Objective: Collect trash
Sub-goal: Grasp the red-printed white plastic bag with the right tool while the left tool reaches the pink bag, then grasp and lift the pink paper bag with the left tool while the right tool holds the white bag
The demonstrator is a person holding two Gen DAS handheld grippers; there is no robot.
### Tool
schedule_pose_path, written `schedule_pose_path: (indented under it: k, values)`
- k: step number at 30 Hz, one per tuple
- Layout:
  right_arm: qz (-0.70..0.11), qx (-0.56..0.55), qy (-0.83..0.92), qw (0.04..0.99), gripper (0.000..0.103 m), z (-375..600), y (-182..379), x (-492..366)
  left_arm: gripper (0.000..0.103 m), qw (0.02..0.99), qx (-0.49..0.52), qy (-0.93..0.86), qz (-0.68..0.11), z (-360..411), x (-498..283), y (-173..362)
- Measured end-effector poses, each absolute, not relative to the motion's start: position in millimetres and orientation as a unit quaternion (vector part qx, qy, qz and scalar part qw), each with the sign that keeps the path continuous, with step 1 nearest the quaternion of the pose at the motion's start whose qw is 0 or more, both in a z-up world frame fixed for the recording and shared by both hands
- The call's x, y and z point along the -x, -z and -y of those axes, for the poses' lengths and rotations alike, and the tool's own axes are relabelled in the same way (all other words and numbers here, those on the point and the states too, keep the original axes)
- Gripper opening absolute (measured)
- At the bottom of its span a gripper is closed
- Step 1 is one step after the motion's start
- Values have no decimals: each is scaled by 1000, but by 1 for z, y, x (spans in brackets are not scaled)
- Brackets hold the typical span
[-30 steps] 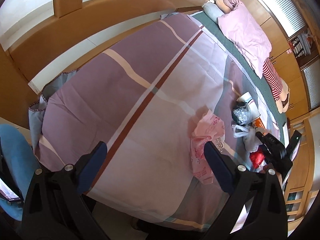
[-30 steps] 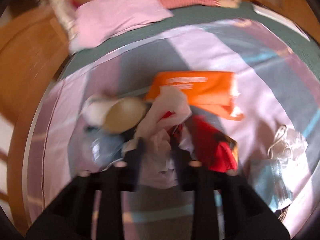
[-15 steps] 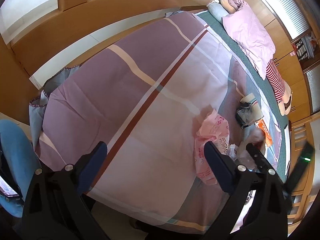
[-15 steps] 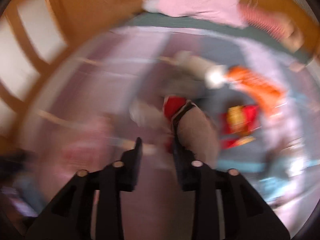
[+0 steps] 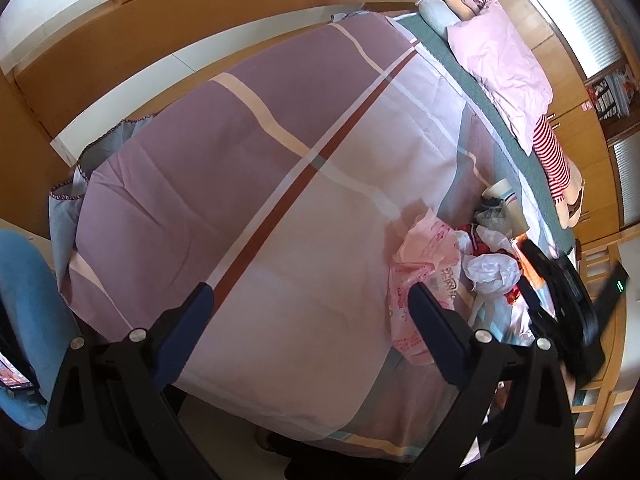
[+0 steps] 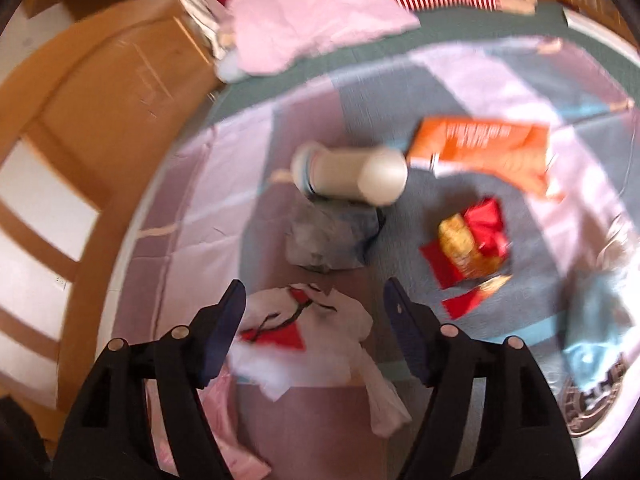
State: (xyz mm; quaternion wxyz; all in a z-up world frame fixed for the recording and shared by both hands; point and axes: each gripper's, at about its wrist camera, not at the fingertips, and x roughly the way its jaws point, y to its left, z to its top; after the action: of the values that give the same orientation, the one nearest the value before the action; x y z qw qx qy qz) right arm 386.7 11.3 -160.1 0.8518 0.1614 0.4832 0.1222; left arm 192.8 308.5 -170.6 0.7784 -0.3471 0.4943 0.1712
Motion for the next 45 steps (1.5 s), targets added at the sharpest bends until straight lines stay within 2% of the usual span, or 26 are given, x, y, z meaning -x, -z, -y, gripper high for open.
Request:
schedule_pose_path:
  k: [3, 8, 11, 13, 16, 24, 31, 32, 33, 34, 37, 41, 45]
  values:
    - [-518, -146, -134, 832, 70, -24, 174, -389, 97, 774, 345, -172, -502, -308, -194, 175]
    - [-552, -61, -148, 818, 70, -48, 184, -377, 97, 769, 353, -175, -503, -310, -196, 179]
    - [-579, -35, -156, 799, 57, -52, 196, -368, 97, 767, 358, -172, -503, -310, -197, 181]
    - [-580, -21, -162, 798, 43, -53, 196, -363, 97, 766, 361, -171, -503, -310, -198, 183]
    - [-581, -20, -164, 797, 30, -49, 191, -355, 97, 766, 363, -170, -502, -310, -199, 184]
    - [-518, -111, -74, 845, 28, 12, 145, -330, 98, 801, 348, -107, -476, -286, -222, 176]
    - [-493, -156, -110, 849, 28, 21, 134, -307, 99, 817, 266, -49, -510, -232, -261, 199]
    - [-479, -148, -120, 857, 28, 18, 128, -302, 94, 814, 247, -51, -522, -226, -263, 204]
    - [-464, -140, -129, 865, 28, 14, 122, -296, 75, 812, 233, -56, -532, -222, -263, 209]
    - [-447, -127, -139, 875, 28, 11, 116, -289, 63, 810, 225, -58, -539, -219, -264, 213]
    - [-417, -87, -144, 893, 28, 5, 105, -277, 40, 823, 217, -57, -521, -221, -262, 209]
    - [-395, -55, -123, 909, 28, 3, 99, -274, 33, 845, 194, -83, -491, -224, -251, 192]
    - [-380, -57, -107, 917, 28, 8, 98, -276, 31, 884, 148, -100, -433, -217, -232, 158]
